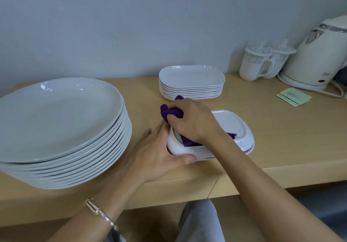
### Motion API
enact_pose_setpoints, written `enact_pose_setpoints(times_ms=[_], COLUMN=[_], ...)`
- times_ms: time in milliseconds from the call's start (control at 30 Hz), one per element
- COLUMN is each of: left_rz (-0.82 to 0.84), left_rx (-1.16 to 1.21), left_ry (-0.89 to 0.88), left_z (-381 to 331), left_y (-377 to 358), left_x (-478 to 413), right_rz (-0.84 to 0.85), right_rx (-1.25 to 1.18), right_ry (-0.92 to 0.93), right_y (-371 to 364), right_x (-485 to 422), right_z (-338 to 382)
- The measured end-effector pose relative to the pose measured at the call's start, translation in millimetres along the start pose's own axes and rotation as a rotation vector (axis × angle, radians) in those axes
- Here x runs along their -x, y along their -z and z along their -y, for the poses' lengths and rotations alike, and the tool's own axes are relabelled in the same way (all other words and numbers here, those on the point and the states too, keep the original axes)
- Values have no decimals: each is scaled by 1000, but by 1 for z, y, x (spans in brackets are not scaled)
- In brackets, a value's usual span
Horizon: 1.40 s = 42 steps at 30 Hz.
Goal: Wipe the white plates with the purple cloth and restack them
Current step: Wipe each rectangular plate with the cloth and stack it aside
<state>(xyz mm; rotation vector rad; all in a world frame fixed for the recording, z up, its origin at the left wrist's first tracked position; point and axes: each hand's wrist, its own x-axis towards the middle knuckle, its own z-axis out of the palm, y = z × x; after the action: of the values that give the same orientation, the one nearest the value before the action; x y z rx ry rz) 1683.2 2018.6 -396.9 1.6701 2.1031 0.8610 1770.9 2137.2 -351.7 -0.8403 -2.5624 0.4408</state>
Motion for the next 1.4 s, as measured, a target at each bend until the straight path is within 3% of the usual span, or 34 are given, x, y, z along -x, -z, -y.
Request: enact_pose_setpoints(times_ms=[167,267,400,500,600,767,967,1400], left_rz=[-15,-26,-32,-33,-27,14,27,-13], left_rx=[-25,-27,-29,-37,-41,-17,-164,-141], left_ry=[62,78,85,87,81,21,20,-27], left_z=[1,2,0,-1,-2,-2,-2,-7], left_y=[-1,-3,-3,-4,-3,0,-2,-3], left_x=[3,2,1,1,1,4,1,4], right_rz=[150,130,38,-94,-138,-175,-259,-224], right_rx=[-63,-4,-191,-113,92,50,-36,8], right_ry=[-149,-303,-451,-369,-146,95,-39,27], right_y=[28,55,65,48,27,-1,16,-15], right_x=[-12,-12,5,14,22,58,62,63], right_z=[-18,-57,-93,-85,-54,-18,-38,8])
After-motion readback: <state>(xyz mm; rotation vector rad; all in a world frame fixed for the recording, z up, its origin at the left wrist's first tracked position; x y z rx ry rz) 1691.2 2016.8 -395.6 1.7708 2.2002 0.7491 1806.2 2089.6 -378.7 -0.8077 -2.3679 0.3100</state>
